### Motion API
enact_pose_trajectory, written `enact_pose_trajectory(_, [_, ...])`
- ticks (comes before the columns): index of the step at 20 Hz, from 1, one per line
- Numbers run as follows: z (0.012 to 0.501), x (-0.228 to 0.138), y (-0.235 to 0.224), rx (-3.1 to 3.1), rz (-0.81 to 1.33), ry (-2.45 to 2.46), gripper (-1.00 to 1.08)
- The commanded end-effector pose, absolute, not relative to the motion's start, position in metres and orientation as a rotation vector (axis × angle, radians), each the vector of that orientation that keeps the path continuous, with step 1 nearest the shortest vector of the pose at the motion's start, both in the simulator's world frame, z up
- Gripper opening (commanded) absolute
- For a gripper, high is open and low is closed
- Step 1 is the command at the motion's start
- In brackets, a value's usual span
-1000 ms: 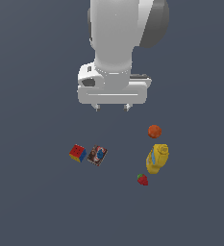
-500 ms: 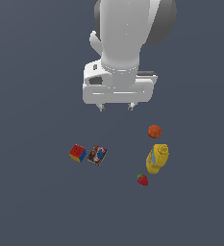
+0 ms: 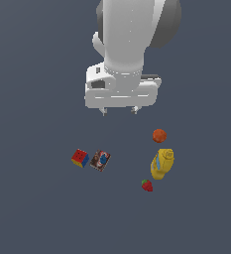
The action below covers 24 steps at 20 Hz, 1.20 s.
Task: Pick up a designated object from a clutter of objects.
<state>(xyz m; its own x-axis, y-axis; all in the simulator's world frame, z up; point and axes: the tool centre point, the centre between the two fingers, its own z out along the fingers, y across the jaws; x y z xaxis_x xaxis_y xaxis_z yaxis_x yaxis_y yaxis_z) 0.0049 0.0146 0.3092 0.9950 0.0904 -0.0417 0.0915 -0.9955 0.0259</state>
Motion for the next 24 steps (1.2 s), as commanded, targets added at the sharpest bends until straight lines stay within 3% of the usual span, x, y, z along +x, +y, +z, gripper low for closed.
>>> enact_pose_trajectory(1, [0.306,0.006,0.012,3.107,-0.064,0.162,1.00])
enact_pose_trajectory(24, [0.221,0.035,-0.062,2.998,-0.078,0.764,1.00])
